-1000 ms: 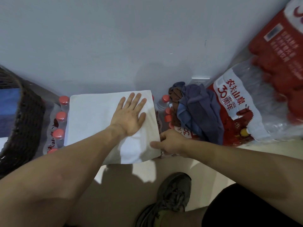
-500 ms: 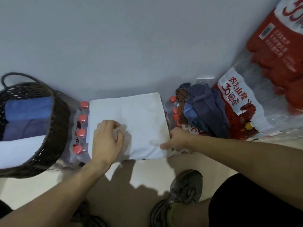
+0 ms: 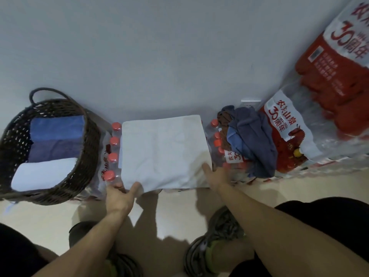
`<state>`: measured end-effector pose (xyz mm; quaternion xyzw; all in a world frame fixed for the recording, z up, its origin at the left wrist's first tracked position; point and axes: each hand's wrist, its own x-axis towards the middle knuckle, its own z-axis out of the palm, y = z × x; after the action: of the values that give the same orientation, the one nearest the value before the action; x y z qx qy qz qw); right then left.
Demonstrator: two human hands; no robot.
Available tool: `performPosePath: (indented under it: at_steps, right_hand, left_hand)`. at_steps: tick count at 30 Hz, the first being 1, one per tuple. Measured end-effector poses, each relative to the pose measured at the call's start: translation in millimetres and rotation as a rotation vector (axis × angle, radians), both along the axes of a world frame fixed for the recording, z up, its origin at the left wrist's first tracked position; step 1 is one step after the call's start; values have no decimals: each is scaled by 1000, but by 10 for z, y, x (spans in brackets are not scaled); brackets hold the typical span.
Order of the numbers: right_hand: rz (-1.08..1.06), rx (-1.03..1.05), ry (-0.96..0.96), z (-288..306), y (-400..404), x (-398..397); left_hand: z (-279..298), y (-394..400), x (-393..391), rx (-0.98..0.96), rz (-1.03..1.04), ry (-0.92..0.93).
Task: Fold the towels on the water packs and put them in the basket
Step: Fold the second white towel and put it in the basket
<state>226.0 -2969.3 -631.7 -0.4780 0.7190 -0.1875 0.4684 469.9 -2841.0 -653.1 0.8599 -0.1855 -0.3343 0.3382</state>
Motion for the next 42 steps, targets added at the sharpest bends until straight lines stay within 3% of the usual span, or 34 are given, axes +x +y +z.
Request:
performPosePath:
  at_steps: [7,15,20,24,27,31,35,39,42]
  right_hand:
    - [16,254,-83,-1,194,-179]
    - [-115,245,-58,-6,209,-267]
    - [-43,285,-16,73,136,-289]
    - [93,310,-5,246,52,-295]
    - [284,371,-30,490,-39,-308]
    - [507,406,2,756,-179,-351]
    - [542,382,16,872,-264,-417]
    - [394,337,-107,905,-288,-460]
    - [343,246,-124,944,-297,-458]
  left_hand:
    - [110,4,242,137,16,57]
    - [334,60,291,167,83,251]
    - [535,-24,271,75,-263,-36]
    - [738,-100,332,87,-603,88]
    - [907,-87,444,134,-708,303]
    - [1042,-93,537,141,-789,358]
    - [1050,-83,602,94,-776,179]
    - [1014,-93,668,-121,-647,-5]
    - [1022,-109,660,-168,-644,-6]
